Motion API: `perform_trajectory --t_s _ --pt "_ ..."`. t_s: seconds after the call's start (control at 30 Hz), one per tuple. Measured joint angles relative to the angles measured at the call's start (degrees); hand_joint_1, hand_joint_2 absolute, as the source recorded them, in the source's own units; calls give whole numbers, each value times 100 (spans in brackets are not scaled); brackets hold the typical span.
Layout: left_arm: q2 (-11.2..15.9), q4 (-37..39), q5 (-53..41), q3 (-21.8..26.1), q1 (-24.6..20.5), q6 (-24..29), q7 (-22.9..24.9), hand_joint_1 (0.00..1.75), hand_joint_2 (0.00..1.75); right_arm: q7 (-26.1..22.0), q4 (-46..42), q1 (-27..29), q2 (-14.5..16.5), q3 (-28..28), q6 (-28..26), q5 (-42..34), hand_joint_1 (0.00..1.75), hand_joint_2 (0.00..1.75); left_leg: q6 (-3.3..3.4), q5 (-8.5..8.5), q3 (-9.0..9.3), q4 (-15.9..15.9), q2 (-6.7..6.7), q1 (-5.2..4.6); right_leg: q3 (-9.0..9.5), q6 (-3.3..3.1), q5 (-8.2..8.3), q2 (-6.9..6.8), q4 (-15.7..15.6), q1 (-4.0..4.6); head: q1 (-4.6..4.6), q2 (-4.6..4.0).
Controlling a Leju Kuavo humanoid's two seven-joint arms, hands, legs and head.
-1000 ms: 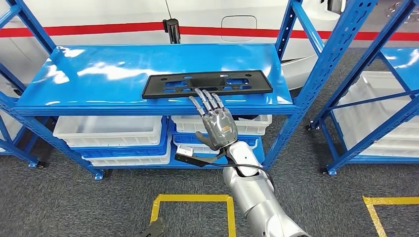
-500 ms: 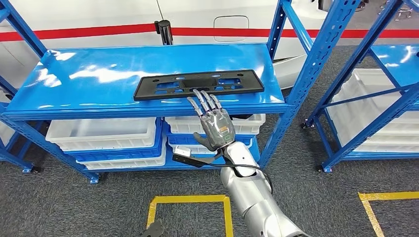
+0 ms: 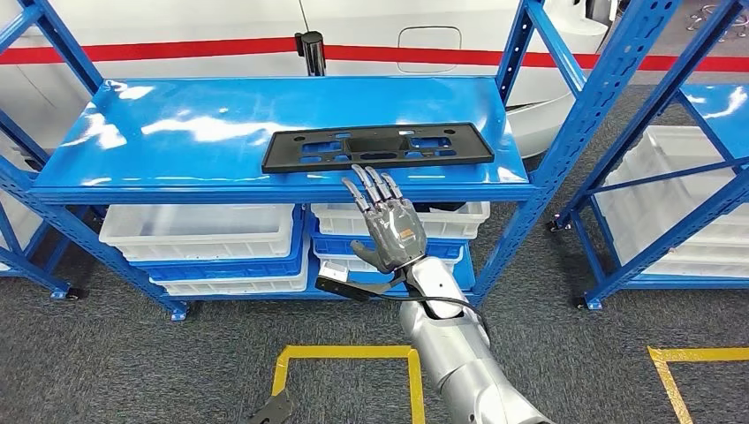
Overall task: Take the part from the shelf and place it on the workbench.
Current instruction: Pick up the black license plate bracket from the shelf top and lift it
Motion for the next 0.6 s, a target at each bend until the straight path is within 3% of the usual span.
perform_trajectory --t_s 0.1,0.17,0.27,0.3,0.33,0.37,0.47,0.53,0.6 --pt "-7 1 0 -1 2 -2 1 0 0 0 5 -5 10 -7 -3 -1 0 175 -85 -12 -26 22 3 22 27 -79 46 9 -69 -12 -4 0" --pt "-10 1 4 -1 2 1 1 0 0 -1 9 -9 30 -10 -4 -1 0 175 -172 -183 -123 264 5 56 48 -128 70 12 -97 -58 -20 0" --pt "-10 1 63 9 10 20 1 0 0 -22 32 -4 56 -14 -4 -18 0 175 -309 -742 -623 1365 10 135 51 -153 81 12 -104 -74 -44 0" --pt "-10 1 94 19 19 26 1 0 0 -32 46 1 57 -15 -4 -26 0 175 -338 -829 -768 1657 11 161 49 -153 80 12 -102 -73 -44 0" --pt "-10 2 126 33 27 27 1 0 0 -40 59 6 58 -16 -4 -31 0 175 -358 -802 -819 1745 12 182 49 -152 79 14 -100 -73 -46 0" --pt "-10 2 157 50 33 25 1 0 0 -44 70 8 60 -17 -4 -33 0 175 -369 -661 -753 1588 13 202 52 -151 79 19 -98 -76 -45 0" --pt "-10 1 222 108 34 -6 1 0 0 -52 81 -8 75 -21 -4 -36 0 175 -345 -104 -189 403 12 220 62 -125 71 40 -93 -66 -46 0" --pt "-10 1 235 138 34 -55 3 0 0 -61 86 -16 83 -42 -4 -42 0 175 -283 -28 -28 57 4 184 47 -67 66 43 -90 -42 -45 0" --pt "-10 1 241 161 35 -99 12 0 0 -76 92 -11 83 -76 -4 -47 0 175 -190 -17 -30 36 0 155 30 10 68 40 -96 -37 -44 0"
